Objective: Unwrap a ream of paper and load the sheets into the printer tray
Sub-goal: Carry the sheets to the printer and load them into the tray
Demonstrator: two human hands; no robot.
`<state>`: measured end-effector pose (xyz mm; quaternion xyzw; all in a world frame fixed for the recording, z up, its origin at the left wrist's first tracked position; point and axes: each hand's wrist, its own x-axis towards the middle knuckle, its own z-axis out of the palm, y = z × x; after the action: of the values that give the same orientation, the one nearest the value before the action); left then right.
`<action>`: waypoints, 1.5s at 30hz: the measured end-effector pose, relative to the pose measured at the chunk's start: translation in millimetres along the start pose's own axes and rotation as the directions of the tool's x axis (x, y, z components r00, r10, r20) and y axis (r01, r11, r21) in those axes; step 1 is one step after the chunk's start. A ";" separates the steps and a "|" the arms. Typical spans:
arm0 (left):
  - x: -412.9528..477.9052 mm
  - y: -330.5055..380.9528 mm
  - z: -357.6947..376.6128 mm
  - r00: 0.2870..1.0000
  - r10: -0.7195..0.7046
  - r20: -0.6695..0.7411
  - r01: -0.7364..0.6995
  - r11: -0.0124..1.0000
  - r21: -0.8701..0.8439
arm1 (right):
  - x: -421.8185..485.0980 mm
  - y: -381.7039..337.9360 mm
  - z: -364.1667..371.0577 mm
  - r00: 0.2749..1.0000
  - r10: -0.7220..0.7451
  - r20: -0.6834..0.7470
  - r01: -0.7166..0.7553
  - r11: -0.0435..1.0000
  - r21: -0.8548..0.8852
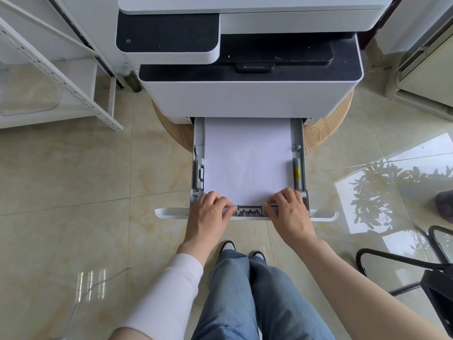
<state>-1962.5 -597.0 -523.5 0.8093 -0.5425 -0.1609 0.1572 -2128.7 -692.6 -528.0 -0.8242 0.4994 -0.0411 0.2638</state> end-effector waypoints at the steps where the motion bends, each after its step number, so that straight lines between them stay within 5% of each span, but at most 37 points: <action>1: 0.3 -1.1 0.6 1.000 -0.007 -0.014 0.007 1.000 -0.014 | 1.1 0.7 -0.7 1.000 0.005 -0.003 -0.005 1.000 -0.013; 10: 5.6 -12.3 -8.0 0.993 -0.119 0.020 0.120 0.986 -0.120 | -1.2 11.4 -8.9 0.999 0.031 -0.035 -0.034 0.995 -0.090; 13: 11.9 -16.3 -18.6 0.974 -0.180 -0.138 0.151 0.969 -0.196 | 2.3 13.9 -16.4 0.985 0.015 -0.174 -0.017 1.000 -0.010; 15: 20.1 -19.8 -22.6 0.919 -0.306 -0.249 0.230 0.929 -0.292 | 8.2 17.0 -21.4 0.957 0.133 -0.259 -0.116 0.990 0.084; 18: 33.6 -24.4 -23.7 0.863 -0.448 -0.234 0.355 0.867 -0.350 | 21.4 18.3 -26.4 0.884 0.383 -0.269 -0.307 0.908 0.284; 32: 48.1 -26.9 -18.9 0.853 -0.483 -0.198 0.361 0.820 -0.444 | 50.0 13.1 -32.5 0.743 0.663 -0.090 -0.534 0.669 0.516; 45: 48.2 -25.9 -18.2 0.848 -0.481 -0.222 0.352 0.825 -0.443 | 44.7 13.8 -34.8 0.766 0.638 -0.080 -0.479 0.649 0.591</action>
<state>-1915.9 -631.0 -522.6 0.8771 -0.2739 -0.1599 0.3607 -2129.1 -749.0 -513.4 -0.5041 0.7304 -0.2114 0.4095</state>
